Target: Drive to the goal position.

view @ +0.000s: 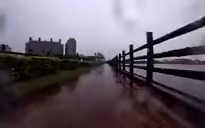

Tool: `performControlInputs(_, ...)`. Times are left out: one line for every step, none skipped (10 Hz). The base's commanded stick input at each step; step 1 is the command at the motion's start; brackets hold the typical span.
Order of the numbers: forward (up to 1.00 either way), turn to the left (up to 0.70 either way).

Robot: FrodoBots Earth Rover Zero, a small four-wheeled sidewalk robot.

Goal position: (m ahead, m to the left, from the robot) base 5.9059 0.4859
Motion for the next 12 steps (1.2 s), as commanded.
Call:
performControlInputs(1.0,0.0)
performControlInputs(1.0,0.0)
performControlInputs(1.0,0.0)
performControlInputs(1.0,0.0)
performControlInputs(1.0,0.0)
performControlInputs(1.0,-0.04)
performControlInputs(1.0,-0.11)
performControlInputs(1.0,0.0)
performControlInputs(1.0,0.0)
performControlInputs(1.0,0.0)
performControlInputs(1.0,0.0)
performControlInputs(1.0,0.0)
